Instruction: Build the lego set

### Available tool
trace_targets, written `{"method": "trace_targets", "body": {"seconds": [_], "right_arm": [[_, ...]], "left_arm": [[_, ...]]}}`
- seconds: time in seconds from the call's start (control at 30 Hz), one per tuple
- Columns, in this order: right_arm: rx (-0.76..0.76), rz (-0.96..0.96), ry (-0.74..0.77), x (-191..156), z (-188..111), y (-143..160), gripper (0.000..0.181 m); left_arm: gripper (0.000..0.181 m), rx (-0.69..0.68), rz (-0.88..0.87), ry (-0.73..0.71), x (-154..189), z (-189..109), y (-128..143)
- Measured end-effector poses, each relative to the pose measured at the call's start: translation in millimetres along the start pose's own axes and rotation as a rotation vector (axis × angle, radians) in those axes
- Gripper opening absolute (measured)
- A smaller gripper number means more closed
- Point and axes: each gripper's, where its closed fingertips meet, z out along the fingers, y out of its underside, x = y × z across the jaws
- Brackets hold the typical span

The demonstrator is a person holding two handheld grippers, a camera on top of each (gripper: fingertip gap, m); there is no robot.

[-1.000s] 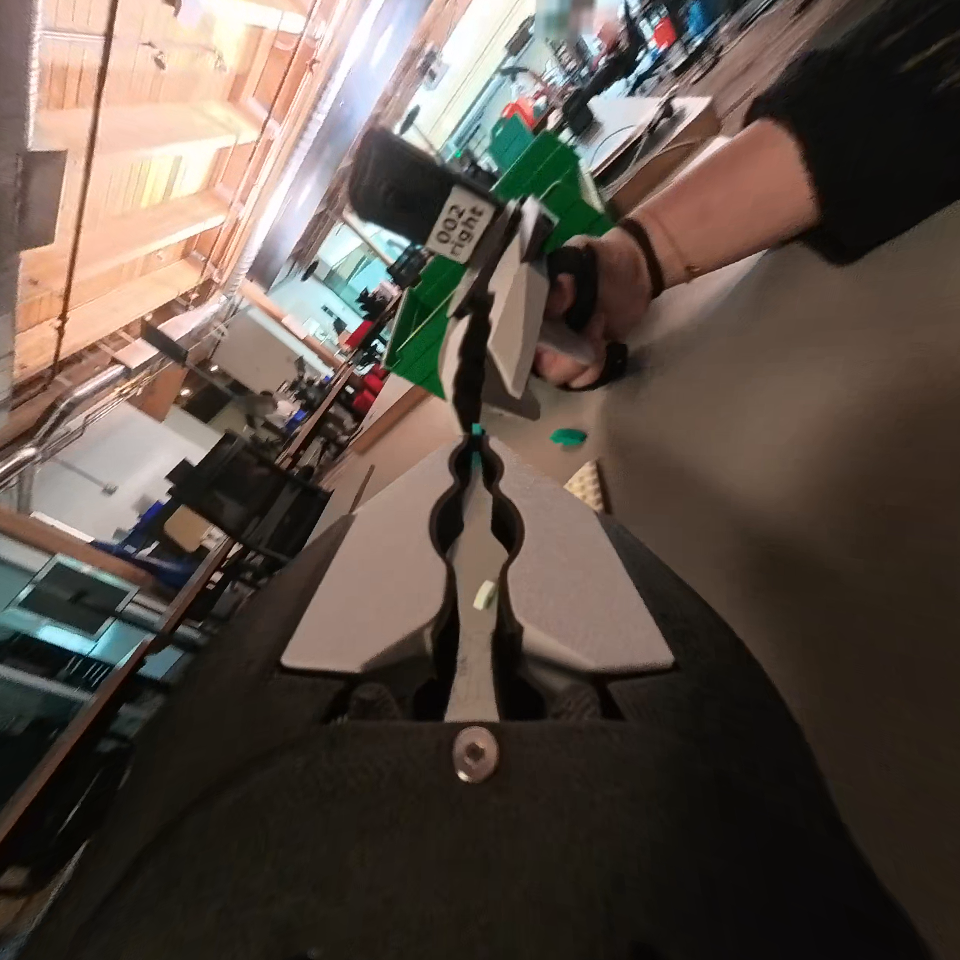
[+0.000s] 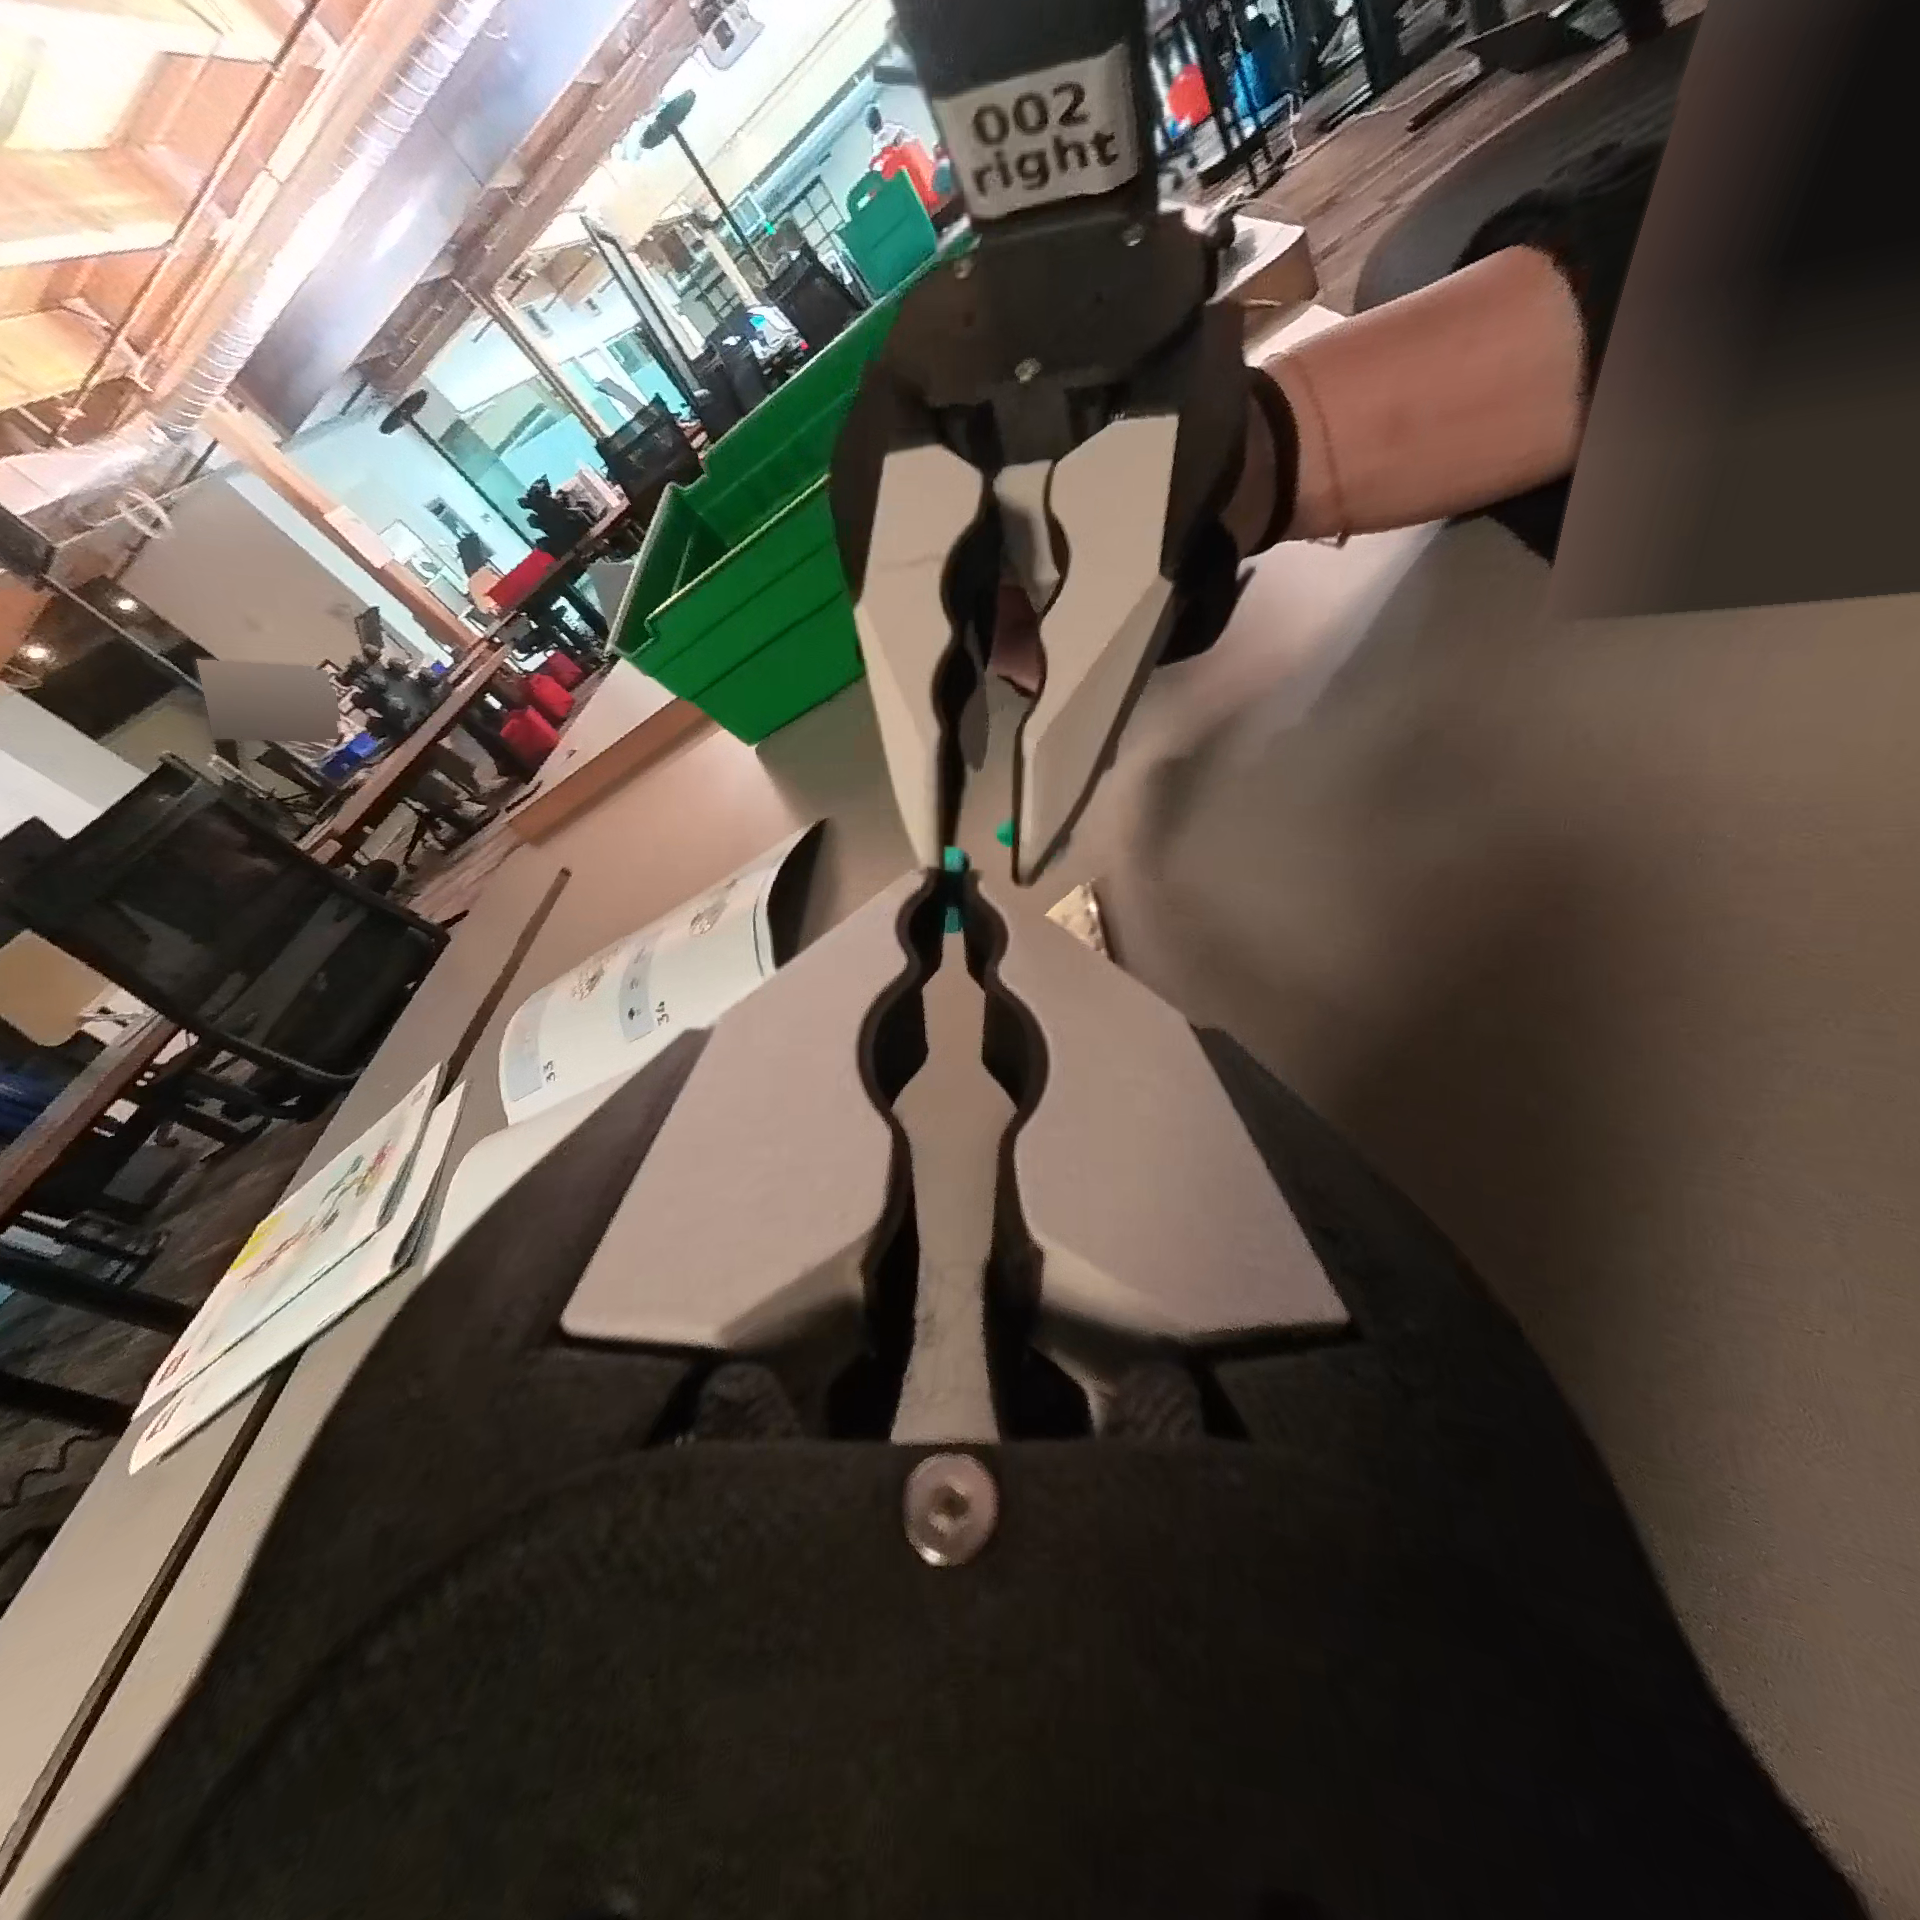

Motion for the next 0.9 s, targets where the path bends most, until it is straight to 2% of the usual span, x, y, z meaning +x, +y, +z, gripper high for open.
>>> {"method": "trace_targets", "body": {"seconds": [0.03, 0.17, 0.2, 0.3, 0.47, 0.57, 0.63, 0.77, 0.9], "right_arm": [[-0.013, 0.0, -0.005, -1, 1, 3, 0.004], [-0.048, 0.042, -0.008, 2, 0, 13, 0.001], [-0.084, 0.042, 0.016, 7, -2, 19, 0.001], [-0.25, 0.063, 0.064, 13, -17, 41, 0.001], [-0.529, 0.025, 0.051, -18, -29, 52, 0.002], [-0.666, -0.015, 0.057, -17, -31, 66, 0.002], [-0.7, -0.032, 0.062, -12, -27, 73, 0.001], [-0.723, -0.191, 0.119, 2, -15, 75, 0.001], [-0.775, -0.374, 0.134, -1, -27, 70, 0.001]], "left_arm": [[0.002, -0.005, 0.006, 0.017, 3, 1, 0], [0.002, -0.032, -0.041, 0.035, 7, 5, 7], [0.007, -0.04, -0.046, 0.007, 2, 6, 8], [0.025, -0.032, -0.02, -0.089, -10, 4, 9], [0.025, -0.036, -0.024, -0.141, -18, 3, 10], [0.024, -0.02, -0.058, -0.158, -23, 1, 8], [0.023, -0.007, -0.081, -0.169, -26, 0, 6], [0.021, 0.018, -0.123, -0.204, -33, -7, 4], [0.021, 0.037, -0.17, -0.237, -41, -13, 3]]}}
